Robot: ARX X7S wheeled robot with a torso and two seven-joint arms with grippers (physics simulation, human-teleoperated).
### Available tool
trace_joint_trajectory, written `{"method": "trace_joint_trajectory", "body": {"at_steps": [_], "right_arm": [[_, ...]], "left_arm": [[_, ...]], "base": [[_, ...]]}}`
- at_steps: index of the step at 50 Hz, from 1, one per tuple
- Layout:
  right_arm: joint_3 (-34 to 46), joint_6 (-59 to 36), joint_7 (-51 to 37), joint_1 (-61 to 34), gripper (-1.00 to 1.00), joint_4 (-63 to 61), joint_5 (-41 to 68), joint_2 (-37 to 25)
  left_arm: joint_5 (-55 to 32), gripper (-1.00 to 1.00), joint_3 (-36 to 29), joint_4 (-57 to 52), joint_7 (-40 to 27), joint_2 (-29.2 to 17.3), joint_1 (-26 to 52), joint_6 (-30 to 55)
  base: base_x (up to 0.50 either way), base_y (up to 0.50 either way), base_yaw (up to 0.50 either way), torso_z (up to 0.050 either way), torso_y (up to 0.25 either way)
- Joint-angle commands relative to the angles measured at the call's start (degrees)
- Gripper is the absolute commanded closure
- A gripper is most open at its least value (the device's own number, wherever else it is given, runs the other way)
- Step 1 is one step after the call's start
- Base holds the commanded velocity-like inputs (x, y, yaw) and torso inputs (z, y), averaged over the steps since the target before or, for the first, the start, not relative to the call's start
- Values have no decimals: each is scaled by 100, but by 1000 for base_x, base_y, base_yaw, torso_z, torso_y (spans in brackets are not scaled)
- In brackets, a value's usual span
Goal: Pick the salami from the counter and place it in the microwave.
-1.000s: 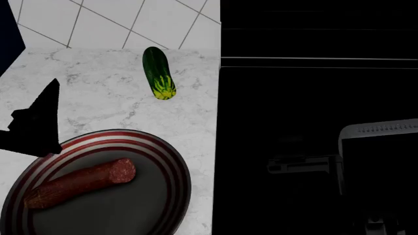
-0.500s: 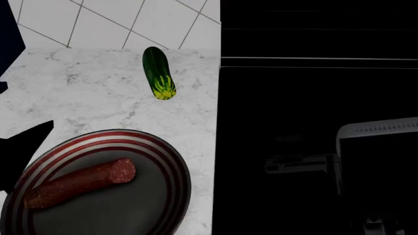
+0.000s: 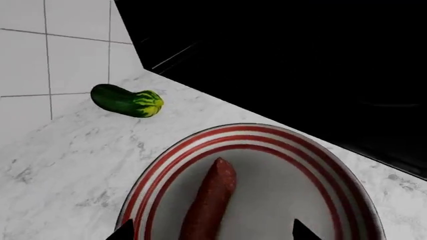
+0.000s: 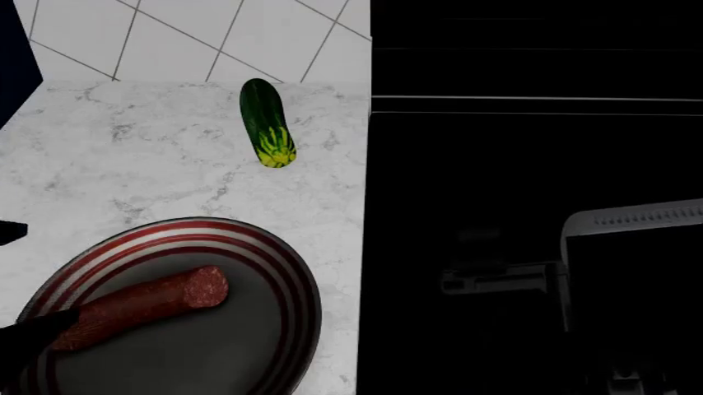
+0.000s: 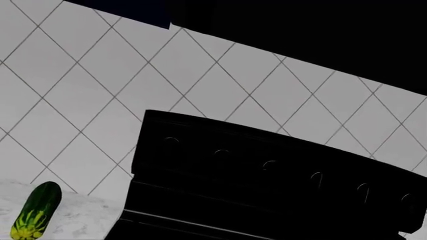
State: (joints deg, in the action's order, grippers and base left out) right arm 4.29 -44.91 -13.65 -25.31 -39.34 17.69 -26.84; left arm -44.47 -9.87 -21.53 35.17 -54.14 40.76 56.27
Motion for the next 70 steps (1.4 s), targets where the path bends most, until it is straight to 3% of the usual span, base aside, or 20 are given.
{"method": "trace_joint_trajectory", "body": {"at_steps": [1, 26, 47, 60, 70], "right_arm": [[-23, 2, -38, 58, -100, -33, 16, 0], [-116, 79, -94, 216, -100, -59, 42, -34], [-94, 0, -152, 184, -100, -117, 65, -52], [-111, -53, -195, 184, -100, -156, 82, -69], [-126, -54, -217, 206, -100, -171, 84, -93]], "left_arm": [[16, -100, -272, -191, 71, -81, 93, 208], [900, -100, -1232, 510, 377, 274, 462, -299], [1256, -100, -1578, 1087, 502, 543, 541, -679], [1751, -100, -1921, 2033, 845, 735, 581, -1494], [1692, -100, -1941, 1843, 734, 761, 482, -1364]], "base": [[0, 0, 0, 0, 0], [0, 0, 0, 0, 0], [0, 0, 0, 0, 0], [0, 0, 0, 0, 0], [0, 0, 0, 0, 0]]}}
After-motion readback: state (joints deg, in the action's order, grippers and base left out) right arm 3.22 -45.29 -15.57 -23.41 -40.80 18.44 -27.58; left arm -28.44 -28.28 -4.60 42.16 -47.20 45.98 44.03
